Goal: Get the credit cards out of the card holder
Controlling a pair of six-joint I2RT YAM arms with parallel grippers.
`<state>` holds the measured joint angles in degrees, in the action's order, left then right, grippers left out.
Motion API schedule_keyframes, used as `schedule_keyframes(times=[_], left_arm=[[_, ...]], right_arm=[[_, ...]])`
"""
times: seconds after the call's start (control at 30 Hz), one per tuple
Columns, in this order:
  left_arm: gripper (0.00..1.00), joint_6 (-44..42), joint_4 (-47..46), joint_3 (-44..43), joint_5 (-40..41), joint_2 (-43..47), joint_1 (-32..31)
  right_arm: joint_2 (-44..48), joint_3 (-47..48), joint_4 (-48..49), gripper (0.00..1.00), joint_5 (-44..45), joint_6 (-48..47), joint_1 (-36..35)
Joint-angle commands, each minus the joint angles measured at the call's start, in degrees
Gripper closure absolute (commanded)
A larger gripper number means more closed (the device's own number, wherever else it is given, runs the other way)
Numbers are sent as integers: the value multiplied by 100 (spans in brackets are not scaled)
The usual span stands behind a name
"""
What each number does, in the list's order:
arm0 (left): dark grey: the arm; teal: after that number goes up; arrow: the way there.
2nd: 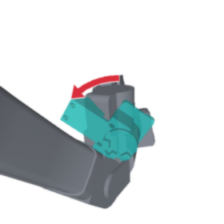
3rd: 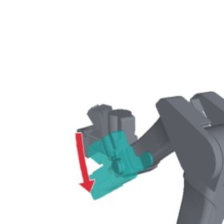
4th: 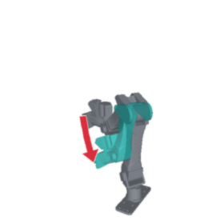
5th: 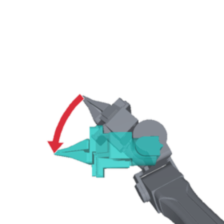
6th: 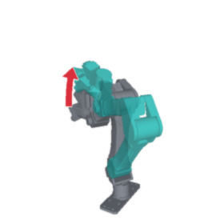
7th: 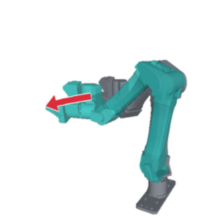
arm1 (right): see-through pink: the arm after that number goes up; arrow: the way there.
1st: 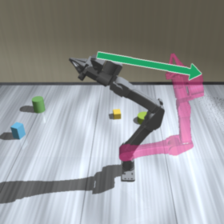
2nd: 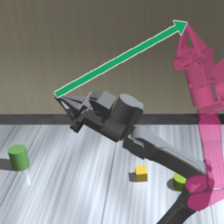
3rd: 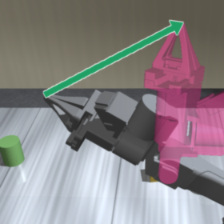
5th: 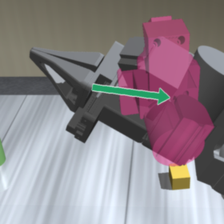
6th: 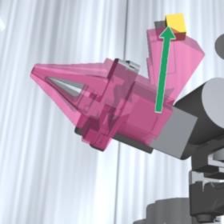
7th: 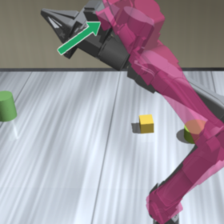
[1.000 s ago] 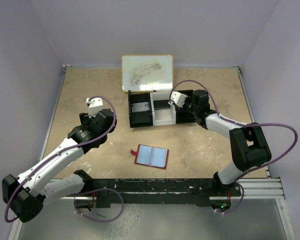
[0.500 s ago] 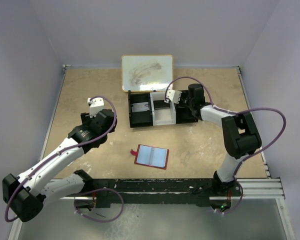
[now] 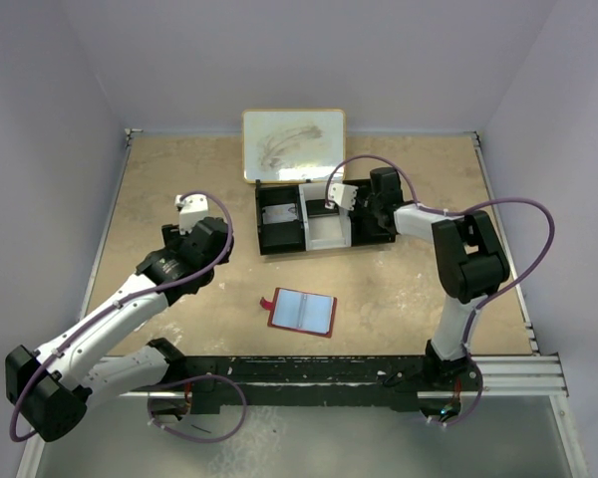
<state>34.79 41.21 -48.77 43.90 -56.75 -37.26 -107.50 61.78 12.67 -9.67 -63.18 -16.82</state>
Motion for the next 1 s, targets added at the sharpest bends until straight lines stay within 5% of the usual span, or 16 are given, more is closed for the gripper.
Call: schedule_keyframes(times=[0.0,0.17,0.53,0.97], left_arm=[[28,-121,-176,0,-21,-31,17],[28,-123,-175,4,-31,-50,17],[29,-173,-175,0,-155,-162,19],[29,-193,-199,8,-246,-213,17]], right_arm=[[-3,209,-2,100,-28,-53,31],[-3,168,21,98,86,12,30],[-127,246,-297,72,154,180,35],[28,157,-168,54,310,450,43]])
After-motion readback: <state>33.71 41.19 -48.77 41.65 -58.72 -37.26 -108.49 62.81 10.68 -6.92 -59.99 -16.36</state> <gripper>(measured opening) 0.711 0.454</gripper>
